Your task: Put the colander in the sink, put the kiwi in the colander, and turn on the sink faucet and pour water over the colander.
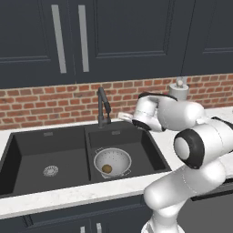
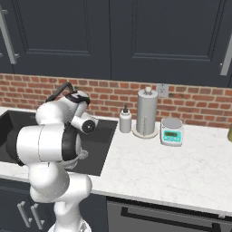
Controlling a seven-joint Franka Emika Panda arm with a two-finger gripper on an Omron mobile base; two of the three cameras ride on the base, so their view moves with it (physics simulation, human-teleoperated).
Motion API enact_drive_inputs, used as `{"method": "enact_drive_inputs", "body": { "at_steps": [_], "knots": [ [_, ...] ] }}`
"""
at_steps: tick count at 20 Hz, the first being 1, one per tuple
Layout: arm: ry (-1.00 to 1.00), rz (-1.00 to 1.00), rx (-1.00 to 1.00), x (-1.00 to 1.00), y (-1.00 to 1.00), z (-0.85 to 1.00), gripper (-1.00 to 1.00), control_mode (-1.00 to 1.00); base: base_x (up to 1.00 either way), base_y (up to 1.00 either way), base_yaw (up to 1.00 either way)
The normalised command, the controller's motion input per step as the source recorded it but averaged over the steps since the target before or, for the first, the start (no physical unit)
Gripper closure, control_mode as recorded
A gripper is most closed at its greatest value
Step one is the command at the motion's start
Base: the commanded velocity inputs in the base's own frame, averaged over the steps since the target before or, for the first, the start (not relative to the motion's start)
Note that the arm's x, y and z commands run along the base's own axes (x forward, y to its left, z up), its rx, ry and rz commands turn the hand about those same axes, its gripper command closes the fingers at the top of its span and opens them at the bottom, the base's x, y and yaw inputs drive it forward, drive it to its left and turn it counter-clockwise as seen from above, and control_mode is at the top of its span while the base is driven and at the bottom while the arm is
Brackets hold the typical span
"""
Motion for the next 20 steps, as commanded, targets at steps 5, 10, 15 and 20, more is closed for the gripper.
{"method": "enact_drive_inputs", "body": {
  "at_steps": [5, 10, 15, 20],
  "knots": [
    [0.05, 0.00, 0.05, 0.39, 0.05, -0.12, -1.00, -1.00, 0.00, 0.00, 0.00],
    [0.08, 0.00, 0.08, 0.33, 0.00, -0.04, -1.00, -1.00, 0.00, 0.00, 0.00],
    [0.05, 0.01, 0.09, 0.24, 0.00, 0.01, -1.00, -1.00, 0.00, 0.00, 0.00],
    [0.05, 0.03, 0.09, 0.15, 0.00, 0.17, -1.00, -1.00, 0.00, 0.00, 0.00]
  ]
}}
